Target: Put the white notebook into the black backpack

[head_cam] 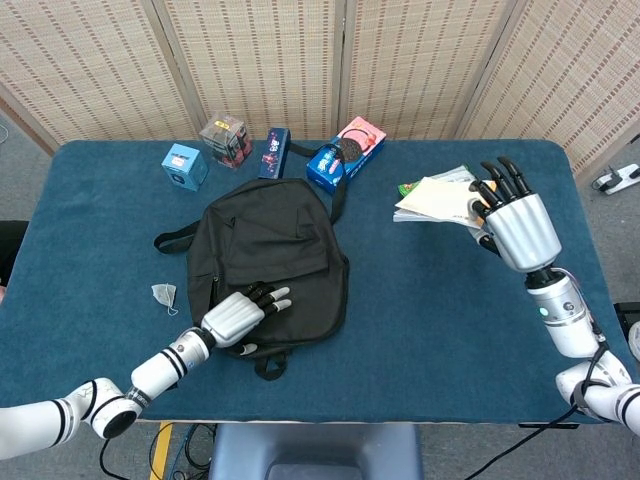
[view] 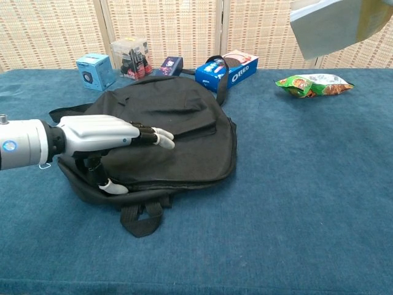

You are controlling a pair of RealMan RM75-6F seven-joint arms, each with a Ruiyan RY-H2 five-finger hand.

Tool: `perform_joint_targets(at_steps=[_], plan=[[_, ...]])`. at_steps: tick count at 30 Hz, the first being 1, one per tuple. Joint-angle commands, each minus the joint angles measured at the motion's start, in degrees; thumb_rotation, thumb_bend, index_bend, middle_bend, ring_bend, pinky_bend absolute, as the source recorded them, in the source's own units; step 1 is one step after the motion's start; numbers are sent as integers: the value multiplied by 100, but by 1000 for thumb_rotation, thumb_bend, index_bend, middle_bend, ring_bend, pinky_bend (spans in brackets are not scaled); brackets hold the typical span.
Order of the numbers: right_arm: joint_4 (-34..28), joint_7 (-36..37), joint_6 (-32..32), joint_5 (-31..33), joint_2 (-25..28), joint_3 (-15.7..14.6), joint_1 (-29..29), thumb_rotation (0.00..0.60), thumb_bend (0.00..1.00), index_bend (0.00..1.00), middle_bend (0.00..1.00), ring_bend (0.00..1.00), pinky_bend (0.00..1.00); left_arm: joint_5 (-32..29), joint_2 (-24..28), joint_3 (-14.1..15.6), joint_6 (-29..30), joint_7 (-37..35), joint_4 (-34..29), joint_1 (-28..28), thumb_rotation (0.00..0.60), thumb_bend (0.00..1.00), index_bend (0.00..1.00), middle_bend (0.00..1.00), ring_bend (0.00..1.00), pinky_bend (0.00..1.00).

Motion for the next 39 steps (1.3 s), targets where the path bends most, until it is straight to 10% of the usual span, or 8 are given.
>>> perform_joint_targets(at_steps=[1, 21, 39], plan=[[12, 22, 3, -11, -4, 8, -3, 600, 511, 632, 380, 150, 125, -120, -136, -49, 84, -87, 179, 4, 600, 256, 101, 0, 56, 26], [-18, 83, 89, -5, -6, 125, -71, 600, 513, 632, 380, 152, 125, -77, -822, -255, 1128, -1586, 1375, 305, 600, 383, 734, 256, 248, 86], [-1702, 271, 1098, -1253, 268, 59, -27, 600, 513, 636, 389, 165, 125, -1848, -573, -1372, 658, -1295, 1366, 22, 600, 425, 774, 315, 292, 108]])
